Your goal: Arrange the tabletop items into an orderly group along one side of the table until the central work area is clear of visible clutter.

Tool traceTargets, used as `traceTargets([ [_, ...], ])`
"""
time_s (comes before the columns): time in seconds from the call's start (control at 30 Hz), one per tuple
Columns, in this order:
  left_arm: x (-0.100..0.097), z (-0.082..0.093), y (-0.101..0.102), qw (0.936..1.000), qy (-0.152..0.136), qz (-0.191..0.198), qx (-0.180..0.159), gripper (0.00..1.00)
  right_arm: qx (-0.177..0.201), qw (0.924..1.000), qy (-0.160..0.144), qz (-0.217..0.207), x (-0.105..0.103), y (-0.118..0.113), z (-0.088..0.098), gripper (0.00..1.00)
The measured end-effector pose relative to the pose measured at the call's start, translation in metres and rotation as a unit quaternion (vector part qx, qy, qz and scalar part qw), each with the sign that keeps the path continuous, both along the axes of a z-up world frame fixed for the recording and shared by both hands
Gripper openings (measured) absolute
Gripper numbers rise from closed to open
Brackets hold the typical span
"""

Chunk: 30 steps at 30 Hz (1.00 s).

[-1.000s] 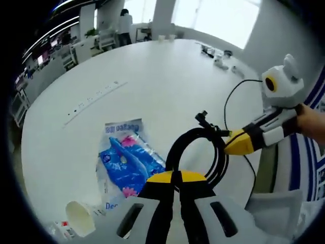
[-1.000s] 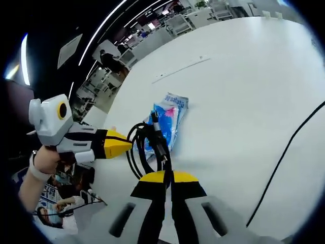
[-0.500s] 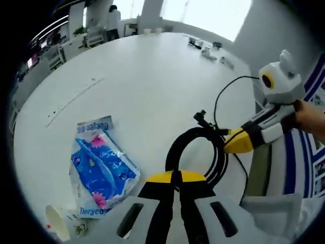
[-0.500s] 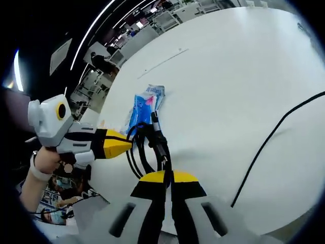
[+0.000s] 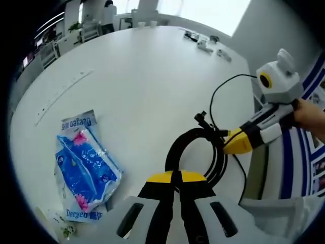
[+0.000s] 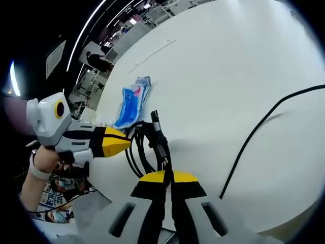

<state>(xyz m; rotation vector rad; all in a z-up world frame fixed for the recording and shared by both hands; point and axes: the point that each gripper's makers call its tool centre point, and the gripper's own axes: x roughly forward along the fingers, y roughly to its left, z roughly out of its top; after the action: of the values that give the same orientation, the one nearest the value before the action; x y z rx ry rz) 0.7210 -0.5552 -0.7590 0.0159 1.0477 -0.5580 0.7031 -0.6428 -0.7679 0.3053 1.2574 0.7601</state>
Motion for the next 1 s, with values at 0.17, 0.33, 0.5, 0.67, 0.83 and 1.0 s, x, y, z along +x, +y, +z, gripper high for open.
traceTargets([
  [0.17, -0.001, -0.005, -0.002, 0.9999, 0.009, -0.004, 0.004, 0.0, -0.002, 1.0, 0.004, 0.007, 0.004, -0.001, -0.005, 0.0],
  [0.33, 0.0, -0.011, -0.005, 0.9999, 0.014, -0.003, 0.003, 0.0, -0.011, 0.9998, 0.0, 0.014, 0.007, -0.004, -0.011, 0.0],
  [0.5, -0.001, -0.019, -0.007, 0.9998, 0.02, -0.005, 0.007, 0.0, -0.017, 0.9997, -0.005, 0.018, 0.007, -0.006, -0.019, 0.0],
  [0.67, 0.0, -0.027, -0.006, 0.9995, 0.029, -0.005, 0.011, 0.0, -0.022, 0.9995, -0.008, 0.02, 0.01, -0.004, -0.024, 0.0],
  [0.83, 0.001, -0.032, -0.009, 0.9994, 0.033, -0.007, 0.009, 0.0, -0.036, 0.9988, -0.017, 0.03, 0.012, -0.007, -0.028, 0.0],
  [1.0, 0.002, -0.036, -0.009, 0.9993, 0.037, -0.006, 0.006, 0.0, -0.037, 0.9988, -0.016, 0.027, 0.014, -0.009, -0.033, 0.0],
])
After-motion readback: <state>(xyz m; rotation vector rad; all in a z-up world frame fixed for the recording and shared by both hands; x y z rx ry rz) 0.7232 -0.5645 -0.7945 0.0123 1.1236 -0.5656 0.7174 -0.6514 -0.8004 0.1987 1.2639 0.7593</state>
